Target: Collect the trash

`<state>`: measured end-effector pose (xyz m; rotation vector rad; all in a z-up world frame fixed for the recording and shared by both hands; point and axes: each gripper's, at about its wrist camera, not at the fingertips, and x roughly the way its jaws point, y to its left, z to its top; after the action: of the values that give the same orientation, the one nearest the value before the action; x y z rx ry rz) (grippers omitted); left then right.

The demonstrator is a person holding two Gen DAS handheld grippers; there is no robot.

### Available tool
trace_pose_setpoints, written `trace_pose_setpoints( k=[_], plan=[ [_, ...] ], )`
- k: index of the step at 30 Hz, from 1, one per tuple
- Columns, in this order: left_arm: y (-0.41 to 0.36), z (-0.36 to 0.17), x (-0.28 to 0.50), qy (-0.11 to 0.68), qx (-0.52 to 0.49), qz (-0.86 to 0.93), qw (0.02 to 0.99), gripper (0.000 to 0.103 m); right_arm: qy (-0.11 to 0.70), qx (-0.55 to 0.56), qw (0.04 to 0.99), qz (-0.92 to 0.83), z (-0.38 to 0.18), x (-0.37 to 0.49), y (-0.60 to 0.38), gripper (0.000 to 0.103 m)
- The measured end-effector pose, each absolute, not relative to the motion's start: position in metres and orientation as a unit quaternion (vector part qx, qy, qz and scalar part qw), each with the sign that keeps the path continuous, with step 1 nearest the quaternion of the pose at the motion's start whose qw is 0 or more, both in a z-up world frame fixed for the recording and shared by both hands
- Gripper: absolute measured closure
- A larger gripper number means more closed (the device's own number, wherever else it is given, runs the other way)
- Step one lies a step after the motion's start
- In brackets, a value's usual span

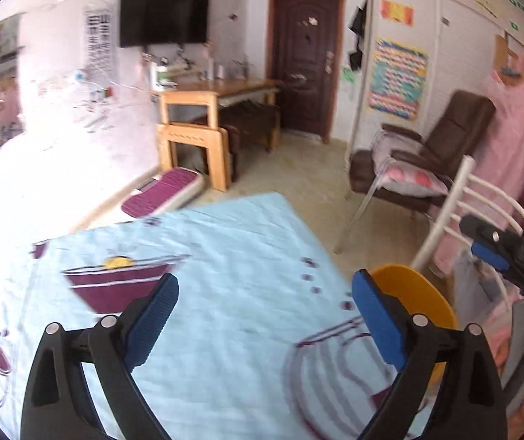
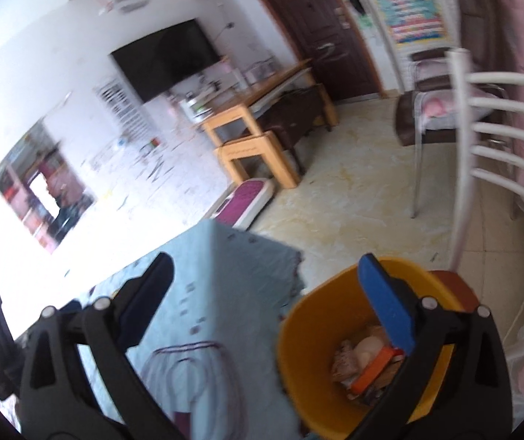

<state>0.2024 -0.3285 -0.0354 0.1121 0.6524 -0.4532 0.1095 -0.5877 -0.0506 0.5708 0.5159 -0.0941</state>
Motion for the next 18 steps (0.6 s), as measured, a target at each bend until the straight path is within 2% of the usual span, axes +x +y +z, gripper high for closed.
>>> trace_pose_setpoints(
  k=[10, 18],
  plan=[
    [-0.201, -0.004, 0.188, 0.172, 0.069, -0.078, 0.980, 0.007, 0.301, 0.198, 0.930, 0.068, -0.035, 0.150, -0.464, 0.007],
    [-0.141, 0.014, 0.171, 0.064, 0.044, -0.024, 0.997, 0.006, 0.302, 0.133, 0.940, 0.088, -0.018, 0.170, -0.383, 0.007]
  ],
)
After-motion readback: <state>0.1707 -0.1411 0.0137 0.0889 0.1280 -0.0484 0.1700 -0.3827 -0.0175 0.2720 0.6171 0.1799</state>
